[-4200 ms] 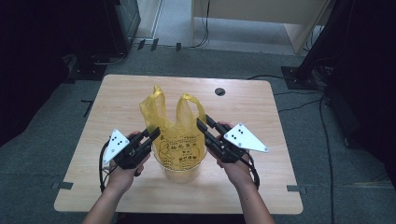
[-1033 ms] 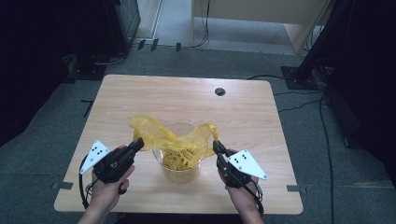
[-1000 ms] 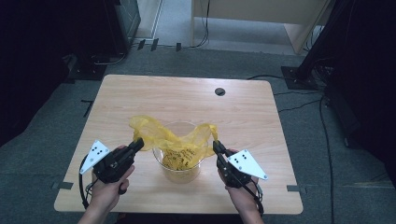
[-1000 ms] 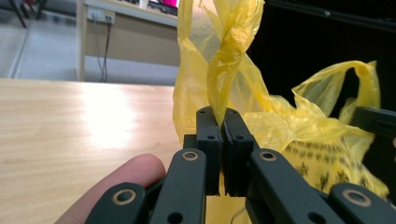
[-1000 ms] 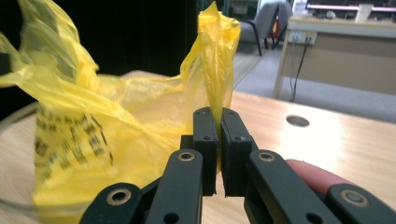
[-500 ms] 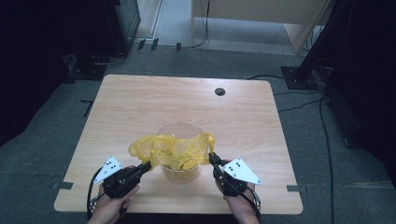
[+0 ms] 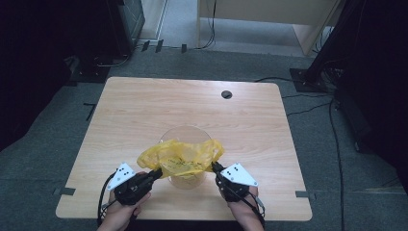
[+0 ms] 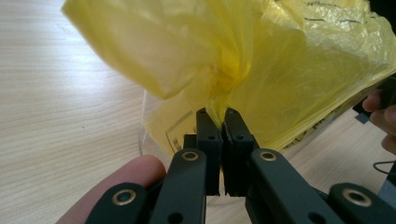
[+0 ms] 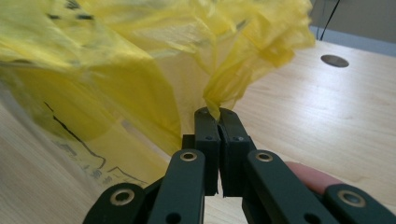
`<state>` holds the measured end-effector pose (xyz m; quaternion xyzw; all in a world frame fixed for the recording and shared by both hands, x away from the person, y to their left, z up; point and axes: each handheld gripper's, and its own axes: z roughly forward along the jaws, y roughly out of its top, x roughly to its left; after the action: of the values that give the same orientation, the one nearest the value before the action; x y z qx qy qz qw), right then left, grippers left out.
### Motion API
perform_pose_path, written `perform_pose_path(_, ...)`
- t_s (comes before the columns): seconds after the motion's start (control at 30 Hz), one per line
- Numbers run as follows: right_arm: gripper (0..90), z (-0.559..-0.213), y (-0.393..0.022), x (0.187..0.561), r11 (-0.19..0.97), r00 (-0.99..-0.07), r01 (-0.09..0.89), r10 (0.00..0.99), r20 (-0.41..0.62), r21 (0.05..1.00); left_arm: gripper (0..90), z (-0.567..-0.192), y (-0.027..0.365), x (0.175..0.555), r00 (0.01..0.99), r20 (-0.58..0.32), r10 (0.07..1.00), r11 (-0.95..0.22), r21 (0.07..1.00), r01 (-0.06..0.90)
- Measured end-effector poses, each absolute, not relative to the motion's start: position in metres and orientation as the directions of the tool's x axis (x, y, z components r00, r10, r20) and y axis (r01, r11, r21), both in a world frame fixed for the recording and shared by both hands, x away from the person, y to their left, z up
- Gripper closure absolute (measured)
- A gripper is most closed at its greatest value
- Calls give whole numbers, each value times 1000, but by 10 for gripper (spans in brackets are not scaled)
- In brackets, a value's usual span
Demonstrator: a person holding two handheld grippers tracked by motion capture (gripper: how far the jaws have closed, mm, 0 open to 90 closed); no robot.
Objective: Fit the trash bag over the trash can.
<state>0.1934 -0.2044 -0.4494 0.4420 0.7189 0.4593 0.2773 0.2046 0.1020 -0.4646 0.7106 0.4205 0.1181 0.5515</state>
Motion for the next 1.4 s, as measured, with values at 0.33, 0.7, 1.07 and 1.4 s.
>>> perform_pose_path(0.33,884,-450,-205,195,199,-452,399,892,3,895,891,-486,109,219,534,-284,796,-92,816,570)
perform_pose_path(0.7,882,-472,-210,206,232,-449,469,894,4,852,893,-491,116,227,507,-208,837,-133,820,556)
perform_pose_path(1.07,882,-485,-210,211,267,-457,492,889,-16,829,893,-500,111,231,504,-156,850,-185,807,561)
perform_pose_path(1.4,879,-497,-210,216,276,-461,528,887,-2,803,892,-504,109,234,494,-158,855,-189,792,580)
